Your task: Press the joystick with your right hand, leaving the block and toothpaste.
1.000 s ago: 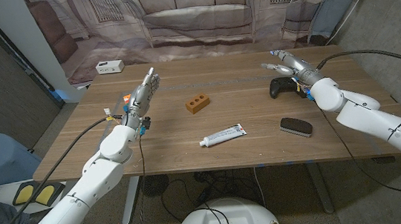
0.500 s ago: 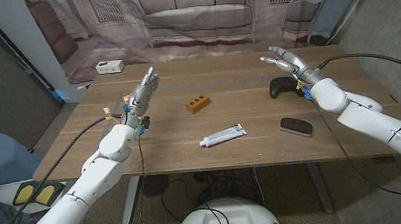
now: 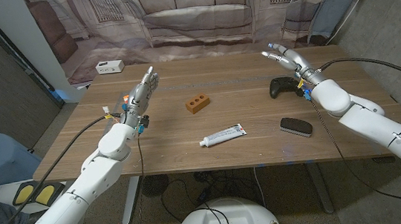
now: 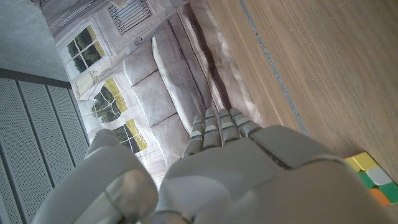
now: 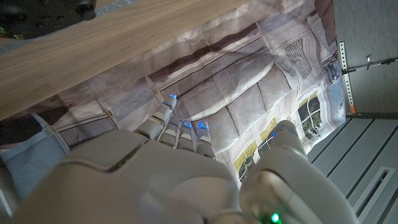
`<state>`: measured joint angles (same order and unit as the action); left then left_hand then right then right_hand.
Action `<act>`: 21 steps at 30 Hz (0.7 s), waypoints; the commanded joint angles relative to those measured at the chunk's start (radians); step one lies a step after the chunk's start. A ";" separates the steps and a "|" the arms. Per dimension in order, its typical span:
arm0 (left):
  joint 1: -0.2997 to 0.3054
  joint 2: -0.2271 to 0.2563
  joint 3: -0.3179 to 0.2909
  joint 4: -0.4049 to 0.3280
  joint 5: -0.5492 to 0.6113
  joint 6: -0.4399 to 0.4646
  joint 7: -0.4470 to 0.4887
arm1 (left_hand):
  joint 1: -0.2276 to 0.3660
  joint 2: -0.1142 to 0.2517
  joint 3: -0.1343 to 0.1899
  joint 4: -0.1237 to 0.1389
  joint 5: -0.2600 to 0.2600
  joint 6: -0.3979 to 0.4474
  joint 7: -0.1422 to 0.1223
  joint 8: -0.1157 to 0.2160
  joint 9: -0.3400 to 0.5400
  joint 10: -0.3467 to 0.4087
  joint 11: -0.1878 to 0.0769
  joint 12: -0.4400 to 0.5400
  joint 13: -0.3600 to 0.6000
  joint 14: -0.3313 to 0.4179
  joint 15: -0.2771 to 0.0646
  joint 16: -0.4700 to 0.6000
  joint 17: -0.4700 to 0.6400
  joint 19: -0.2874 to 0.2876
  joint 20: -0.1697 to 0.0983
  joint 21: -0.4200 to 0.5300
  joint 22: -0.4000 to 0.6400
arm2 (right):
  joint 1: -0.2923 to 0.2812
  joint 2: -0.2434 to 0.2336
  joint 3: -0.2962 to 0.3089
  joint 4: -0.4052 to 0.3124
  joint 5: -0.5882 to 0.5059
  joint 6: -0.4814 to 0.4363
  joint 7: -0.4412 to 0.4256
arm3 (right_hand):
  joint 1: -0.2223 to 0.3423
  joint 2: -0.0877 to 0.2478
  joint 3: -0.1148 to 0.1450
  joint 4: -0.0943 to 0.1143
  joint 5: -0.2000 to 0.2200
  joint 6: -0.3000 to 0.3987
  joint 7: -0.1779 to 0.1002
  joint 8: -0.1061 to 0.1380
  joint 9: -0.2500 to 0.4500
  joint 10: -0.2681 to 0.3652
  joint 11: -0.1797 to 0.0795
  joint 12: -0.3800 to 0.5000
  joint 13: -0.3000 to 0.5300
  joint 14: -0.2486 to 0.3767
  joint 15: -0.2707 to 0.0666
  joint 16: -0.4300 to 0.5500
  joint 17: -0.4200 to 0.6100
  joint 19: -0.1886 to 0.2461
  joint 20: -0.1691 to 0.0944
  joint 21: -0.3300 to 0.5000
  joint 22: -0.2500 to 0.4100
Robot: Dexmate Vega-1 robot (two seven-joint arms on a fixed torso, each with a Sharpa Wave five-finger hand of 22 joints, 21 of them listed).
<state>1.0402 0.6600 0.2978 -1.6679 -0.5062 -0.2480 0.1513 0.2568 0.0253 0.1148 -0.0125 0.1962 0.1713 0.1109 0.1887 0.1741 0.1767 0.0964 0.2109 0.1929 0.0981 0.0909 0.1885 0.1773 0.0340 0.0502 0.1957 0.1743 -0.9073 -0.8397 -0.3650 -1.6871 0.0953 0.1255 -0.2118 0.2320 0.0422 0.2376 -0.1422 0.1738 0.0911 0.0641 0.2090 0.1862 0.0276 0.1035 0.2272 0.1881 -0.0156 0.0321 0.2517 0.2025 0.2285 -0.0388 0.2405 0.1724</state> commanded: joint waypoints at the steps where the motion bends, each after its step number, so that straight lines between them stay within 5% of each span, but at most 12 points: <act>1: -0.013 -0.003 0.009 0.008 -0.004 0.010 -0.010 | 0.002 0.004 0.001 -0.003 -0.001 0.006 0.006 -0.001 0.005 0.000 -0.001 -0.001 0.003 -0.006 0.002 -0.002 0.003 -0.006 -0.005 0.001 0.005 | -0.024 0.042 0.036 0.050 0.098 0.113 0.042 | 0.010 0.000 0.002 -0.004 0.004 0.026 0.004 0.006 0.001 0.028 0.006 0.010 0.006 0.024 0.004 0.009 0.006 0.026 0.001 0.007 0.001; 21: -0.043 -0.013 0.022 0.036 -0.005 -0.001 -0.029 | 0.000 0.005 -0.001 -0.005 -0.001 0.006 0.008 -0.001 0.005 0.001 0.001 0.000 0.003 -0.007 0.006 -0.002 0.003 -0.005 -0.025 0.002 0.005 | -0.009 0.132 0.046 0.154 0.311 0.264 0.187 | 0.009 -0.007 -0.004 -0.002 0.004 0.053 0.013 0.006 0.001 0.069 0.020 0.013 0.004 0.062 0.026 0.013 0.006 0.037 0.018 -0.004 0.000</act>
<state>1.0101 0.6524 0.3142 -1.6459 -0.5101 -0.2409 0.1321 0.2568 0.0252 0.1148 -0.0125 0.1963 0.1713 0.1109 0.1887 0.1741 0.1767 0.0964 0.2109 0.1929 0.0981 0.0909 0.1885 0.1773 0.0285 0.0375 0.1957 0.1743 -0.9265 -0.7561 -0.3247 -1.5867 0.2834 0.3136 -0.1103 0.2359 0.0384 0.2376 -0.1421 0.1738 0.1324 0.0730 0.2090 0.1862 0.0877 0.1179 0.2331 0.1881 0.0378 0.0537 0.2593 0.2055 0.2631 -0.0303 0.2403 0.1724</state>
